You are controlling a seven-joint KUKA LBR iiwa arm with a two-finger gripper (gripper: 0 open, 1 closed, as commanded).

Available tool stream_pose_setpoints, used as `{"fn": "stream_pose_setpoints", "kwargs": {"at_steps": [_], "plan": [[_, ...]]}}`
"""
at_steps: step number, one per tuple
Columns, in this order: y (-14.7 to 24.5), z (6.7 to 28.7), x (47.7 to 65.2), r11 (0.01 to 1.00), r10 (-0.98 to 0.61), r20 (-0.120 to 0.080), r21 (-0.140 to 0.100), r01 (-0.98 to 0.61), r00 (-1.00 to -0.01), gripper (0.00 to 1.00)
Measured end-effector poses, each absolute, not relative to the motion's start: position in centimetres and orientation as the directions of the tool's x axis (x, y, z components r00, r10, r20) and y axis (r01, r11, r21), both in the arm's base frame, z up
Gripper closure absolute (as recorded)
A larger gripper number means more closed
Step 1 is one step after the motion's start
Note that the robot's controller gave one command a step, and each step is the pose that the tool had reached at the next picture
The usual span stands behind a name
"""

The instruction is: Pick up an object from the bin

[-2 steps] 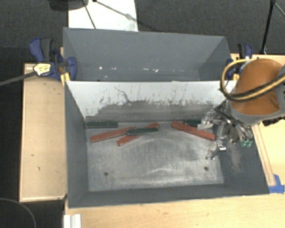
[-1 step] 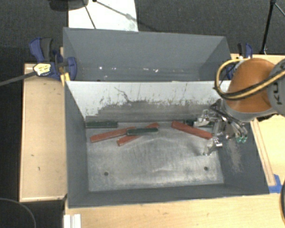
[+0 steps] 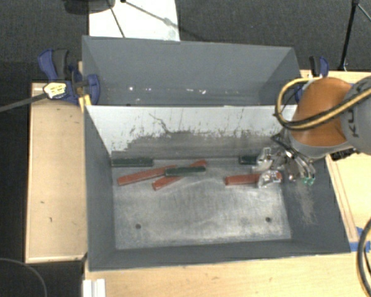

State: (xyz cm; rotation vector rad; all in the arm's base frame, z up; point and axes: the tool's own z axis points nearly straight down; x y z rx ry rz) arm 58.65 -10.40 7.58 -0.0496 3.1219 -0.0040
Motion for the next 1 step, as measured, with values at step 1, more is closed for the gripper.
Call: {"fn": "stream_pose_setpoints", "kwargs": {"at_steps": [1], "plan": [[-10.40,7.58,58.65,0.999,-0.033,-0.019,-0.003,-0.033,-0.999,1.00]]}}
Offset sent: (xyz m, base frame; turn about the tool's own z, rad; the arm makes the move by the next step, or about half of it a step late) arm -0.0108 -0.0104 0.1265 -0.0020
